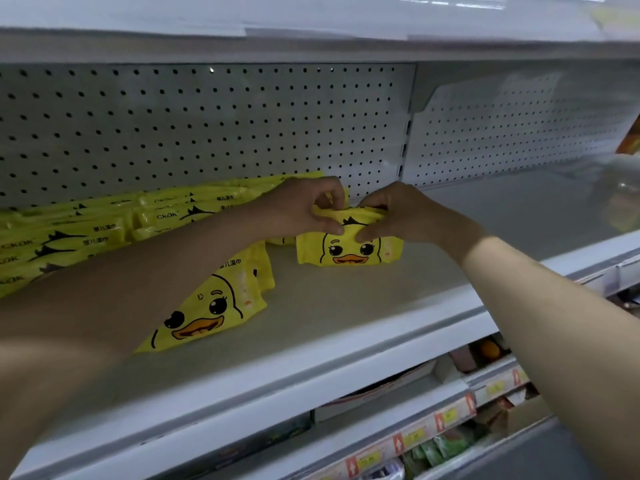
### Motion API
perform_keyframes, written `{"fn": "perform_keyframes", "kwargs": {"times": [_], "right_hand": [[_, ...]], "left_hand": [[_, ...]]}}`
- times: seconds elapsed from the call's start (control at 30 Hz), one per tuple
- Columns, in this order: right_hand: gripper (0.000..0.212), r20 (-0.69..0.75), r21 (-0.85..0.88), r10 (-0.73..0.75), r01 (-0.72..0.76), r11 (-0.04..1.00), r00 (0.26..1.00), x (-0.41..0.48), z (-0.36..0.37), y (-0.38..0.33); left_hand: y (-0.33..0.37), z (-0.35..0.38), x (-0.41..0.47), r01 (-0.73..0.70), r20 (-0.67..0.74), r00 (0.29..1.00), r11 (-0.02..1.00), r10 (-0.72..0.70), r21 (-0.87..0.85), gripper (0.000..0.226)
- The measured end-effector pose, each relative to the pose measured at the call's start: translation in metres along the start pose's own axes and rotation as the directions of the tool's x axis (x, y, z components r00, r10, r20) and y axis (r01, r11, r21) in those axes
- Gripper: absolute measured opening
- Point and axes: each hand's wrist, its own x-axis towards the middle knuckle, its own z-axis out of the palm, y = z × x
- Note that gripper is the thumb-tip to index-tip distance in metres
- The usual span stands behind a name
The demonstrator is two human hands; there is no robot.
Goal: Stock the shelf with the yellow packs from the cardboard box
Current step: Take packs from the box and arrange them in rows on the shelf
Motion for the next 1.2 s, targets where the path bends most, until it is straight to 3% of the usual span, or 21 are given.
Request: {"fn": "perform_keyframes", "kwargs": {"times": [0.2, 0.4, 0.57, 0.7, 0.93, 1.2], "right_hand": [[0.038, -0.09, 0.162, -0.083, 0.096, 0.982, 0.993, 0.021, 0.011, 0.004], [0.023, -0.115, 0.272, -0.16, 0.186, 0.944, 0.98, 0.031, 0.02, 0.008], [0.015, -0.114, 0.39, -0.087, 0.125, 0.913, 0.99, 0.033, 0.018, 0.01], [0.008, -0.165, 0.381, -0.039, 0.1, 0.919, 0.985, 0.042, 0.02, 0.012], [0.012, -0.297, 0.248, -0.004, 0.081, 0.965, 0.955, 0.066, 0.034, 0.007], [0.008, -0.329, 0.086, -0.077, 0.112, 0.99, 0.941, 0.063, 0.039, 0.004]], "left_hand": [[-0.02, -0.008, -0.006, 0.096, -0.138, 0.987, 0.992, -0.084, 0.083, 0.017], [-0.032, -0.012, -0.01, 0.131, -0.167, 0.978, 0.991, -0.125, 0.025, 0.02], [-0.037, -0.016, -0.008, 0.111, -0.134, 0.985, 0.994, -0.108, 0.016, 0.011], [-0.041, -0.023, 0.001, 0.137, -0.102, 0.987, 0.986, -0.127, 0.096, 0.009], [-0.057, -0.02, 0.012, 0.207, -0.226, 0.961, 0.954, -0.157, 0.219, 0.009], [-0.047, -0.012, 0.01, 0.328, -0.304, 0.927, 0.871, -0.222, 0.365, 0.016]]}}
